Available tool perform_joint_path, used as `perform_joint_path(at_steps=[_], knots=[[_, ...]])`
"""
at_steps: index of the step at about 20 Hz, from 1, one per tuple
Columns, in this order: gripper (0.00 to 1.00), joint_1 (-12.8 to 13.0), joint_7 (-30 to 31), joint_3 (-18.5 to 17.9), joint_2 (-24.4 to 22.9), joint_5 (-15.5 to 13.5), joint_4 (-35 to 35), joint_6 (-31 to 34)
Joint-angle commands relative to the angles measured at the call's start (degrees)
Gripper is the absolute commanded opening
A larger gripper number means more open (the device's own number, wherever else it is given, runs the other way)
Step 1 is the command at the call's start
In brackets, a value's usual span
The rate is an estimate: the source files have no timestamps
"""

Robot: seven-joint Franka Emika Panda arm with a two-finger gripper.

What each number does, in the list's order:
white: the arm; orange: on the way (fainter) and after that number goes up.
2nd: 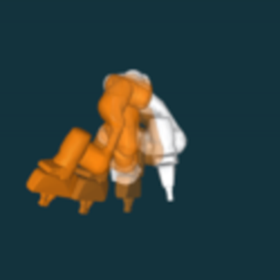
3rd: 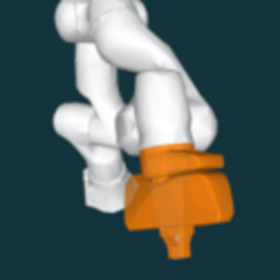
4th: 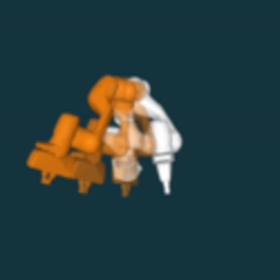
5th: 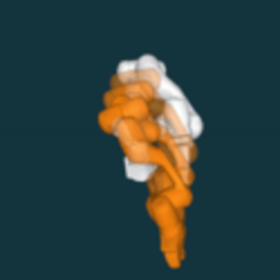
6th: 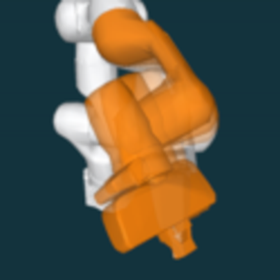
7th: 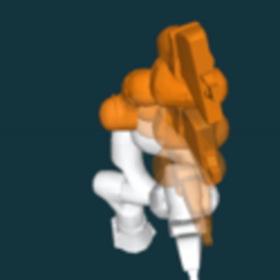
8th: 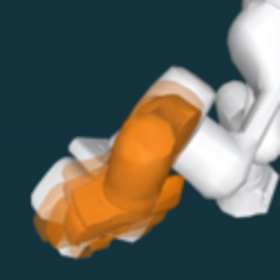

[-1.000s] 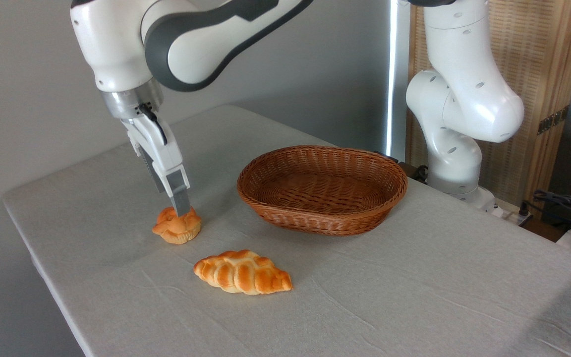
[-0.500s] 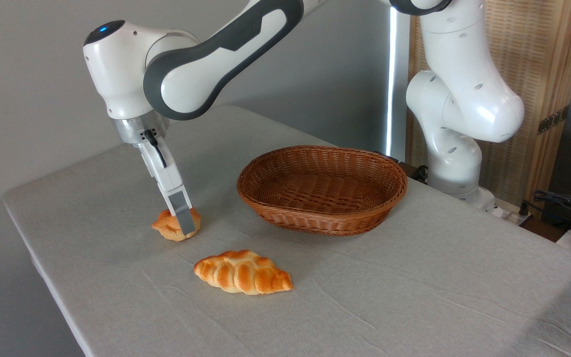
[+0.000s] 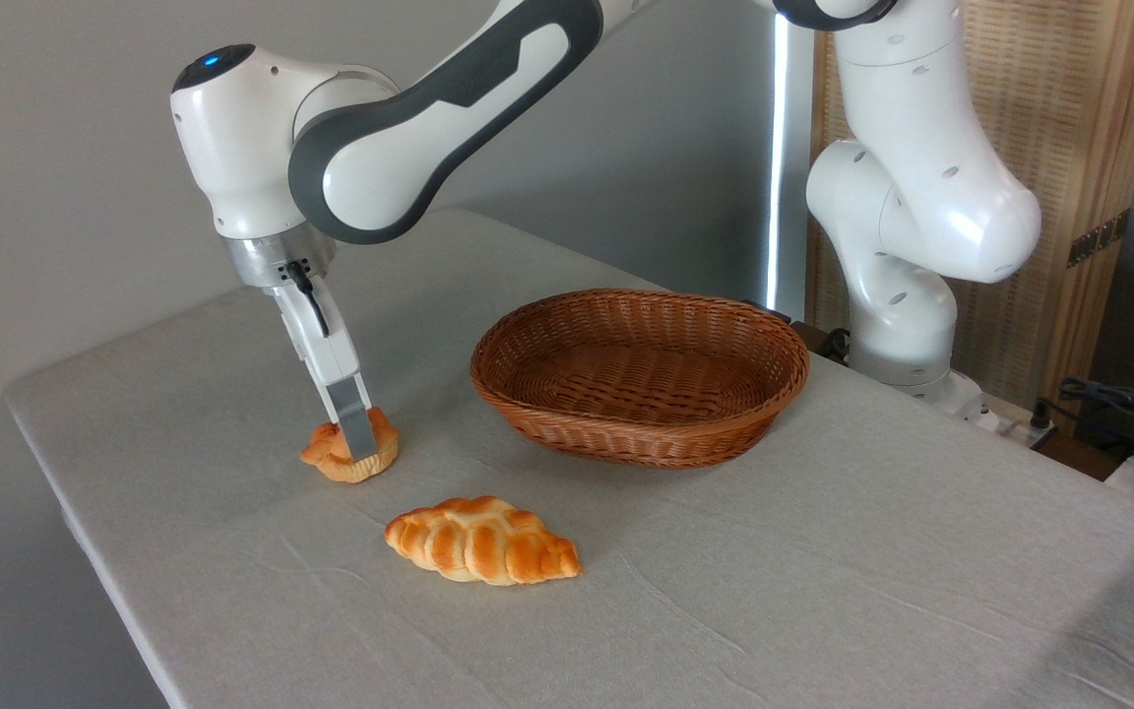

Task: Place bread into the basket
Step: 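Close the gripper on the small round bread roll, then lift the roll and carry it over the wicker basket, lowering inside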

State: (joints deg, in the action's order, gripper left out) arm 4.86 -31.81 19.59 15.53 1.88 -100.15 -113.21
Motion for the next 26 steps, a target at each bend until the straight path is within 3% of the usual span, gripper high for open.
perform_joint_path(at_steps=[1, 6, 12, 16, 18, 20, 23, 26], knots=[[0.36, -0.47, -0.27, 0.27, -0.41, 0.75, -1.1, -1.4], [0.37, -1.17, -0.45, -0.52, -2.96, 0.49, 0.82, 3.51], [0.38, -4.77, -1.59, -0.87, -5.15, -2.06, 6.28, 14.23], [0.42, -4.86, -11.93, -4.47, -11.56, -4.95, 4.88, 25.48], [0.45, -4.86, -16.16, -6.14, -15.42, -6.54, 1.82, 26.9], [0.45, -4.43, -17.58, -6.06, -20.78, -6.54, -5.54, 26.91], [0.49, 0.48, -18.73, -5.97, -27.65, -6.45, -18.3, 22.97], [0.58, 2.6, -18.56, -5.97, -29.24, -6.45, -22.54, 19.27]])
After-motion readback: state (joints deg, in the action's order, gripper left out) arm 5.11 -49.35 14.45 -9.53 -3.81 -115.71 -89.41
